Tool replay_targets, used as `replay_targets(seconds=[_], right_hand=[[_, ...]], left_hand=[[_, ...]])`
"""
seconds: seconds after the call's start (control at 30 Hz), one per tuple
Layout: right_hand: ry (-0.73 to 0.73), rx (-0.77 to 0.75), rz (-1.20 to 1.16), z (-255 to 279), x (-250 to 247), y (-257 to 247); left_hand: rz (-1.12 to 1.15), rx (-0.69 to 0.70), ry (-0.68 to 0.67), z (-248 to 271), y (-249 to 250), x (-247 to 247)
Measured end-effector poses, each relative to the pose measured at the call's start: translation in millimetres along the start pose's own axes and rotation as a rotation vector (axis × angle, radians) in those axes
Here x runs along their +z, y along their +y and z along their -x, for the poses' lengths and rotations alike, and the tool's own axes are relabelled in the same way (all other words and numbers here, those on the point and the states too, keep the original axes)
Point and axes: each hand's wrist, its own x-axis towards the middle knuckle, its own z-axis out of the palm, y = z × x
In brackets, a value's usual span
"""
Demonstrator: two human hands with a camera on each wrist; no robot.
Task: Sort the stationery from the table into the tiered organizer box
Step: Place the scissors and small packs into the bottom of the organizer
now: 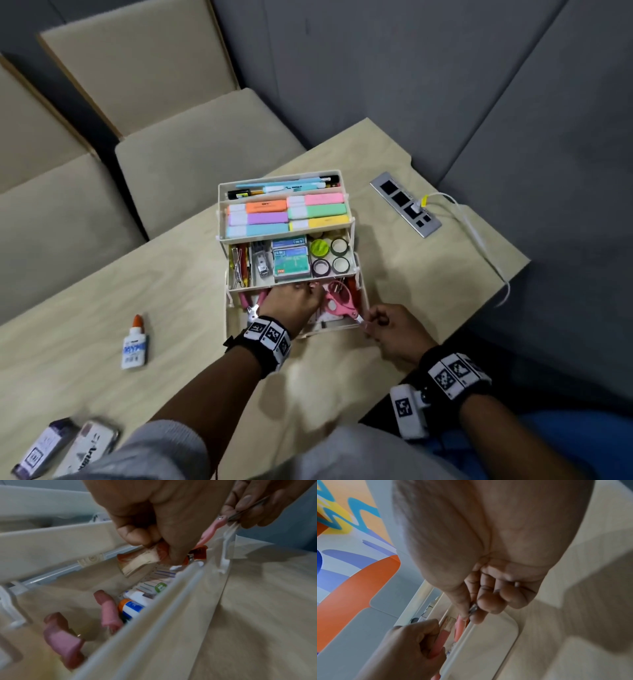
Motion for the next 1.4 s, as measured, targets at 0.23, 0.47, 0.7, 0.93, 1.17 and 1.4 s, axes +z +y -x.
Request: replay_targets(seconds=[0.23,0.47,0.7,0.93,1.17,1.4], right_hand=[[-0.037,0.021,-0.033,2.1,-5.2,-1.0],[-0.025,0.011,-0.053,7.0,-4.8,-7.0],[0.033,-0.008,-0.085,0.9,11.5,-26.0],[0.045,-0.009,-0.188,-6.1,35.8,-46.9],[-0.088,0.023,-0.25,-10.1,87.9,-64.5],[-0.13,0.022,-0.166,-21.5,163.7,-96.2]], left_hand=[[-0.009,-0.091,-0.171,-7.3,3.8,-6.8],[0.101,-0.135,-0.167,-3.6,4.0,5.9],[0.168,-0.157,-0.156,0.1,4.3,27.4],[0.118,-0.193,-0.092,15.4,9.9,27.7],[0.479,-0.383,0.174,106.9,-12.8,37.8],[0.735,-0.837,0.182,241.1,-61.4,105.0]])
